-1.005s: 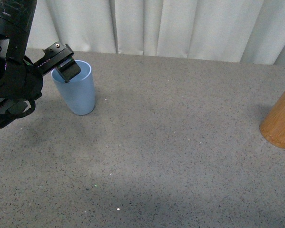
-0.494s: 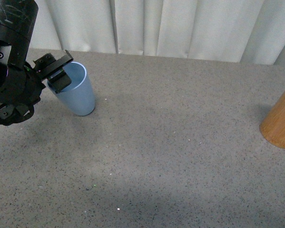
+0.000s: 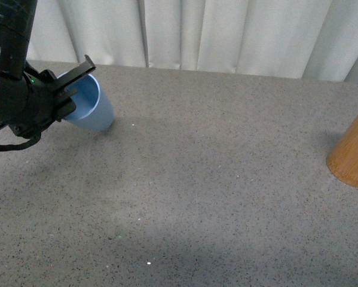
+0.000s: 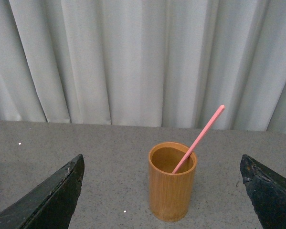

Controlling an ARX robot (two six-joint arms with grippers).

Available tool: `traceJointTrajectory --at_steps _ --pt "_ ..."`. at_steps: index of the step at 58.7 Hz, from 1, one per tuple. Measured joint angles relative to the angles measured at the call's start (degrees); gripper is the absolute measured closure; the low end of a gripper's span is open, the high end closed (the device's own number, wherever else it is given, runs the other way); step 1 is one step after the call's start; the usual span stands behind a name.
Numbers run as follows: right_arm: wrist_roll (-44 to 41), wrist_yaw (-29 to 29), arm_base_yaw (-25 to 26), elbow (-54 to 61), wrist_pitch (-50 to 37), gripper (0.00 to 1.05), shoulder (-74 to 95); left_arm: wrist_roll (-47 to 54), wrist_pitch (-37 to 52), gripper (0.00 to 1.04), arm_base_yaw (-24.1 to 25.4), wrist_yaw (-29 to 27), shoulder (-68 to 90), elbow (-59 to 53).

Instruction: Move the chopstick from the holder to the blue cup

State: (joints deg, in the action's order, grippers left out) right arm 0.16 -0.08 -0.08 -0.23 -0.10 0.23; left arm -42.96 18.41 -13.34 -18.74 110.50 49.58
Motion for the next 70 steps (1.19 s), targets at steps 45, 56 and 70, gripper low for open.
traceJointTrajectory --at_steps 45,56,70 --pt "0.0 0.0 0.0 0.0 0.0 0.1 0.0 10.8 2.3 1.01 -14.4 2.2 -3.8 -1.2" --pt "0.0 0.0 0.0 0.0 0.0 0.1 0.0 12.6 2.8 1.01 -16.4 1.7 -1.4 -3.3" --pt "0.0 0.0 0.0 0.0 0.0 0.1 0.0 14.1 3.1 1.01 -16.9 0.7 -0.3 -3.8"
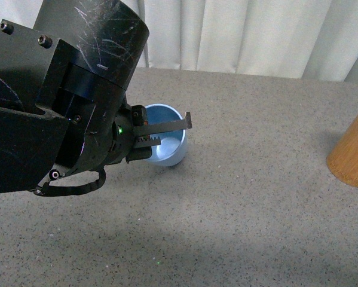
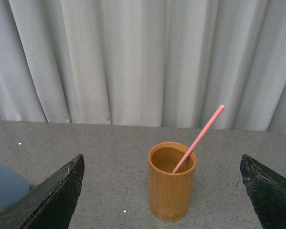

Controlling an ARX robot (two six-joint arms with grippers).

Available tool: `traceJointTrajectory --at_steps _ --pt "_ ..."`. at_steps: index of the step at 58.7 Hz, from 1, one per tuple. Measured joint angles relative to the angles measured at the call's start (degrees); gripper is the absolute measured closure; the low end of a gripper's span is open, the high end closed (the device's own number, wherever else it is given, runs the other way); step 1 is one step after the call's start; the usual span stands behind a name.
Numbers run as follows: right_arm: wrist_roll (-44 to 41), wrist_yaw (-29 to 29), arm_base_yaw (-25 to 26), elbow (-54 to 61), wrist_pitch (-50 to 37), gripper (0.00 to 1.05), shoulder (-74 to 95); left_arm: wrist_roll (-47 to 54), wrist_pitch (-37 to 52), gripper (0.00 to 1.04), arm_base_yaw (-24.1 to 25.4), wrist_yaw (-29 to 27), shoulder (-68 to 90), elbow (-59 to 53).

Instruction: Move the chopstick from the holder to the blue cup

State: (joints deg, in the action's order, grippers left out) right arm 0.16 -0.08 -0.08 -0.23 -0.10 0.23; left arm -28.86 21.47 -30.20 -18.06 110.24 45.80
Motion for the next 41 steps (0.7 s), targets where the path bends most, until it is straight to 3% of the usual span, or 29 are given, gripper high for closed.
traceJointTrajectory --at_steps 21,23,41 --pt "0.0 0.0 0.0 0.0 0.0 0.1 0.0 0.6 -0.9 1.0 -0.2 -0.2 0.0 0.0" --pt "0.0 0.0 0.0 0.0 0.0 0.1 0.0 0.6 -1.0 0.91 -0.2 0.0 0.0 0.0" --pt "0.0 0.0 0.0 0.0 0.0 0.1 0.0 0.5 -1.9 0.45 -0.3 0.5 -0.1 0.4"
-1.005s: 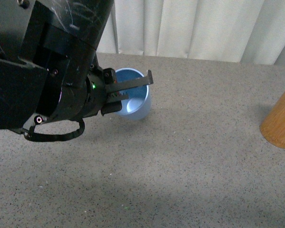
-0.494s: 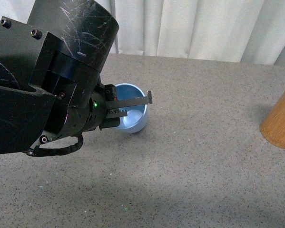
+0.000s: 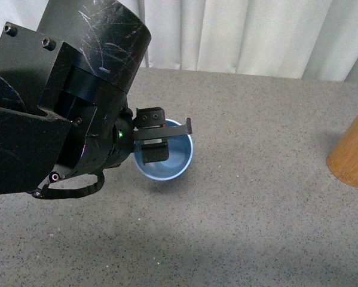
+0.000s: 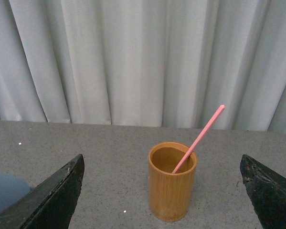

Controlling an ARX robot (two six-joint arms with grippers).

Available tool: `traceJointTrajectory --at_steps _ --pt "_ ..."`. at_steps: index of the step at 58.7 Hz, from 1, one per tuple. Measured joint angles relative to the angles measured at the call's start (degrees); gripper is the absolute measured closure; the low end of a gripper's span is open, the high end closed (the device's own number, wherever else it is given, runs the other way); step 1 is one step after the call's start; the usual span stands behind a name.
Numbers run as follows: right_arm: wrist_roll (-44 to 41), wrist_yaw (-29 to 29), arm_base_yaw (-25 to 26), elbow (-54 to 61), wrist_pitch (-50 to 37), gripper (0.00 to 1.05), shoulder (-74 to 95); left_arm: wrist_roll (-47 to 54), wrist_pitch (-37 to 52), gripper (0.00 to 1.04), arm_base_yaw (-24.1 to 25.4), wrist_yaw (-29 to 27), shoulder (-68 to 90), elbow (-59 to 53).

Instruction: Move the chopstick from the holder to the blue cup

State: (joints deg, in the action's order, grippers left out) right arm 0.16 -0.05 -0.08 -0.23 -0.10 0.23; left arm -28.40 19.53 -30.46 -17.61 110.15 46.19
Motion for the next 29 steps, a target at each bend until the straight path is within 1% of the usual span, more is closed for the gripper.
traceJointTrajectory --at_steps 9,13,14,17,29 --pt "0.0 0.0 0.0 0.0 0.0 0.1 0.0 -0.3 -0.9 0.22 0.0 0.2 -0.5 0.8" --pt "0.0 0.0 0.0 0.0 0.0 0.1 0.0 -0.3 -1.3 0.06 0.0 0.2 -1.1 1.5" --pt "0.0 0.0 0.0 0.0 0.0 0.1 0.0 -0.3 -1.5 0.05 0.0 0.2 -1.2 1.7" --pt "0.0 0.0 0.0 0.0 0.0 0.1 0.0 -0.5 -1.6 0.07 0.0 0.2 -1.5 1.9" --pt "0.0 0.0 0.0 0.0 0.0 0.1 0.0 -0.8 -1.9 0.07 0.1 0.3 -1.8 2.1"
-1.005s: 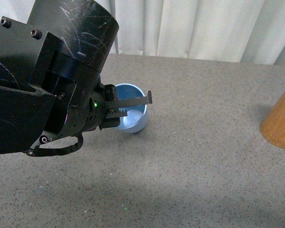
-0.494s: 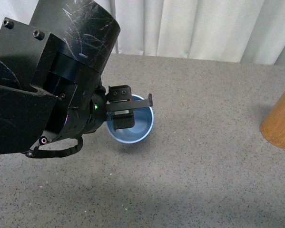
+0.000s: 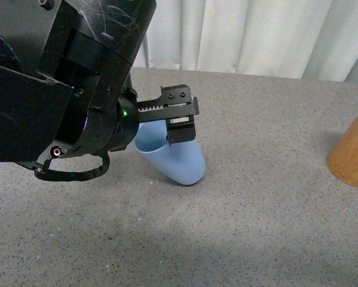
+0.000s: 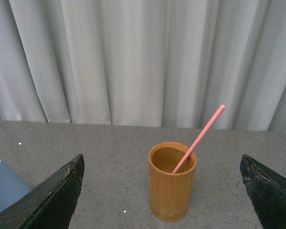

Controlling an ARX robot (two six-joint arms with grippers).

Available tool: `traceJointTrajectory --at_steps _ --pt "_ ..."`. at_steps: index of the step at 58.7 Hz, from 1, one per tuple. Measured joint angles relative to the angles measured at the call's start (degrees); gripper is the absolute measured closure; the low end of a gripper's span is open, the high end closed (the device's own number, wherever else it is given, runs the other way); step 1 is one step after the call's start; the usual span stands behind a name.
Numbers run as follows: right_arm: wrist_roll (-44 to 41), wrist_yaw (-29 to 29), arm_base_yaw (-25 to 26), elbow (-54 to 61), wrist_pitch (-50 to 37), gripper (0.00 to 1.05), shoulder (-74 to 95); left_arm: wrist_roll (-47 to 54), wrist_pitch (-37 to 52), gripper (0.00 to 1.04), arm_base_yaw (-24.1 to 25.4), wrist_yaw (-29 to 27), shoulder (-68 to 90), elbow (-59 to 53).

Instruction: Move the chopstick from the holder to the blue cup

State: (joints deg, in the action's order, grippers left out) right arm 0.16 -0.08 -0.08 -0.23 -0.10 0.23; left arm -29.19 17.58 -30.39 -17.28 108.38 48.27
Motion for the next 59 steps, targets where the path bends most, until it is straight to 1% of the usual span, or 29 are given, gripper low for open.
traceJointTrajectory --at_steps 38,59 --pt "0.0 0.0 0.0 0.0 0.0 0.1 0.0 -1.1 -1.0 0.07 0.3 0.7 -0.8 0.7" --pt "0.0 0.0 0.0 0.0 0.0 0.1 0.0 -2.2 -1.5 0.07 -0.6 1.0 -1.4 0.8"
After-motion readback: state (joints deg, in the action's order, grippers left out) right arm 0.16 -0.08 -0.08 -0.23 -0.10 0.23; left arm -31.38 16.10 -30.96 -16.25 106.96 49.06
